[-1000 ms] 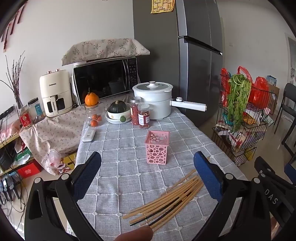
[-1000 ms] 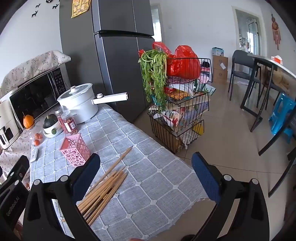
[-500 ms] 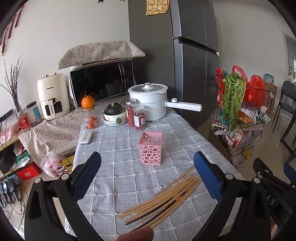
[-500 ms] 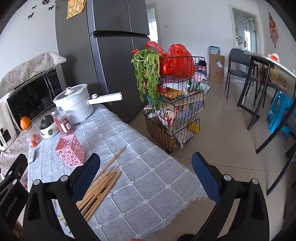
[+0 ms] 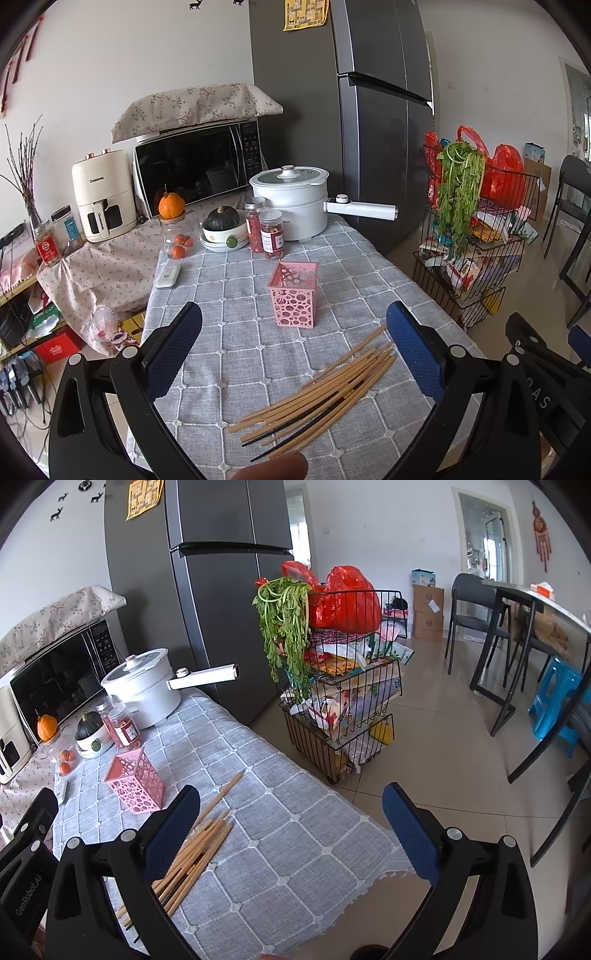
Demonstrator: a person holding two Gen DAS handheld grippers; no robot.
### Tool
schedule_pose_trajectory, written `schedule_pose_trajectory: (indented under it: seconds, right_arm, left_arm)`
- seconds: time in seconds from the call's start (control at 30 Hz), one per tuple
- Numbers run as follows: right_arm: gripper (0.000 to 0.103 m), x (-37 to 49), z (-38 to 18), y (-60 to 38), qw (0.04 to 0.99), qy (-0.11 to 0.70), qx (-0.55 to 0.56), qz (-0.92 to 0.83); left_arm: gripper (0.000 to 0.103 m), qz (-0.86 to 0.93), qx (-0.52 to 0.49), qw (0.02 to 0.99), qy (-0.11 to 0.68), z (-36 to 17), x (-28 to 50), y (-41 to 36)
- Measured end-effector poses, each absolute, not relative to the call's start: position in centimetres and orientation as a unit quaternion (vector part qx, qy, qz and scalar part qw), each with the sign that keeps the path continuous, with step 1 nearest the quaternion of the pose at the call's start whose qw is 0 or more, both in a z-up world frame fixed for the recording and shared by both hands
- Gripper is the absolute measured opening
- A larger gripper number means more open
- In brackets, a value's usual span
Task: Organize utensils
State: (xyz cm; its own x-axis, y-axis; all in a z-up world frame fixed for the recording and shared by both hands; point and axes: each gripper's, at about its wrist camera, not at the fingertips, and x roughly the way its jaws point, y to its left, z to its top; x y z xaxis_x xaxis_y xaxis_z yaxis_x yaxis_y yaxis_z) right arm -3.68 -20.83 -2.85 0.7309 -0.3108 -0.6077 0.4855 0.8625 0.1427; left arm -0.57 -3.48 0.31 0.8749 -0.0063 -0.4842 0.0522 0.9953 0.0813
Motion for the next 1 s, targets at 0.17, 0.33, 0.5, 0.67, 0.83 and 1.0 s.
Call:
schedule_pose_trajectory:
  seconds: [0.17,0.33,0.5,0.67,0.83,1.0]
  right_arm:
    - [0.096,-3.73,-2.87,-21.07,0.918,0.296,0.15,-0.218]
    - [0.096,-3.76,-2.91,-21.06,0.918,0.296,0.15,-0.218]
    - [0.096,-3.75,-2.89,-21.07,0.918,0.296,0.15,-0.218]
    - [0.096,-3.74,-2.89,-21.1,0.918,0.296,0.15,-0.218]
    - [0.096,-3.77,-2.87,-21.1,0.918,0.294,0.151,-0.217]
    - [0.096,-3.8,-2.86,-20.98,0.919,0.293,0.151,-0.217]
  left_arm:
    - [0.096,-0.017,0.048,0.967,0.248,0.2,-0.61,-3.69]
    - [0.096,-0.017,0.049,0.968,0.247,0.1,-0.69,-3.89]
    - [0.096,-0.017,0.05,0.967,0.248,0.06,-0.54,-4.12]
    - [0.096,-0.017,0.05,0.968,0.247,0.0,-0.56,-4.21]
    - [0.096,-0.018,0.049,0.968,0.245,0.06,-0.82,-3.92]
    - [0.096,-0.018,0.049,0.968,0.245,0.05,-0.83,-3.96]
